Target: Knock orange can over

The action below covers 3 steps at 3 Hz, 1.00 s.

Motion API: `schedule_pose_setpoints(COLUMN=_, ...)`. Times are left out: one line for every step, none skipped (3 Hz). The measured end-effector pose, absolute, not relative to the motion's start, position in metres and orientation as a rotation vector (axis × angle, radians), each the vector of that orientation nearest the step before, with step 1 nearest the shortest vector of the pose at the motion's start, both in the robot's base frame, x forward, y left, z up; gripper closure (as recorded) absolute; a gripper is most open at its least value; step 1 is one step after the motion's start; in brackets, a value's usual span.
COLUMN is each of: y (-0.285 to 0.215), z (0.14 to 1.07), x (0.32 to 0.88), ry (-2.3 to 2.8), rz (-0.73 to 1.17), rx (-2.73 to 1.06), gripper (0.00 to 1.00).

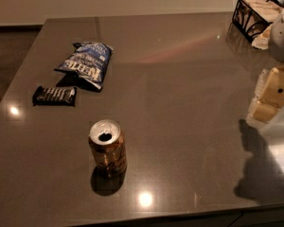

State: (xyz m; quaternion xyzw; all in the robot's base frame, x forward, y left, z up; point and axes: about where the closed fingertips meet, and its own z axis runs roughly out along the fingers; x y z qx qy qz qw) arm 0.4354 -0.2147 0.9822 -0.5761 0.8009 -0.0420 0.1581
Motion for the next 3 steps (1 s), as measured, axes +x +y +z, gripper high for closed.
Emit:
schedule_pose_setpoints(y=-0.215, z=0.982, x=0.435, ry=2.290, rz=-0.120, rx=-1.647, gripper=0.00)
schedule_pose_setpoints(y=-0.206, z=0.981, x=0.432, ry=2.267, rz=-0.086, rx=-1.667, gripper=0.00)
schedule_pose_setpoints(y=-0.175, z=0.969, x=0.421, ry=2.190, rz=0.040, rx=-1.721, gripper=0.00)
